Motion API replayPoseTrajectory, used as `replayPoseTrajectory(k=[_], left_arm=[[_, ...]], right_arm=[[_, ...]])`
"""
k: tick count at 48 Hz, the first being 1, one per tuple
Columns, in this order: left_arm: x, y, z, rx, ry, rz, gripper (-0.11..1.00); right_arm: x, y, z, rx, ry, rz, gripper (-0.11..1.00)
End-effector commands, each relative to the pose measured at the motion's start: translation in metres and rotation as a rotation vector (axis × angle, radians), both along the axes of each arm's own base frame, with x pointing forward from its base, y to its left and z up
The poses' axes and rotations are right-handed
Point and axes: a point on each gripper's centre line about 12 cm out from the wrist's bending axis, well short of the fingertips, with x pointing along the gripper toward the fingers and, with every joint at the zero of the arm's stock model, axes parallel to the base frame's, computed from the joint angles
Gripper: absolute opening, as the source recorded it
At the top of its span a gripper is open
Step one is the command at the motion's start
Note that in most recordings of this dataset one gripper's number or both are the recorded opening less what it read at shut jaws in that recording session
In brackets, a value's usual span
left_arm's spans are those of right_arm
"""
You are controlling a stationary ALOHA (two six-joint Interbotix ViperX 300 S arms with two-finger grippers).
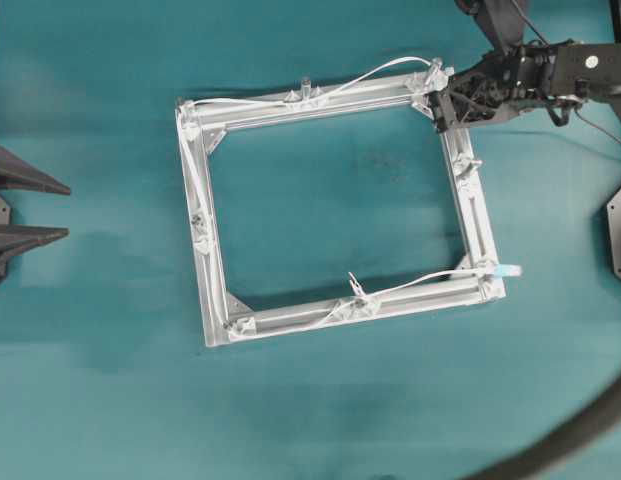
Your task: Move the cable alternately left and right between 8 pins so it hooks onto each one.
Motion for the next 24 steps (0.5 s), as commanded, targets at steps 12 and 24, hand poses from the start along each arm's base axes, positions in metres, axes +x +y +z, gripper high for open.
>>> replayPoseTrajectory(k=[12,24], left_arm=[[0.0018,0.0007,0.0097,-0.001,-0.021,0.006,0.72],[0.0018,0.0007,0.0097,-0.001,-0.021,0.006,0.72]], right_arm=[[0.0059,0.0026,0.012,0.022,-0.052,-0.019,0.14],[0.0057,0.0042,0.009,0.036,-0.048,-0.024,0.14]])
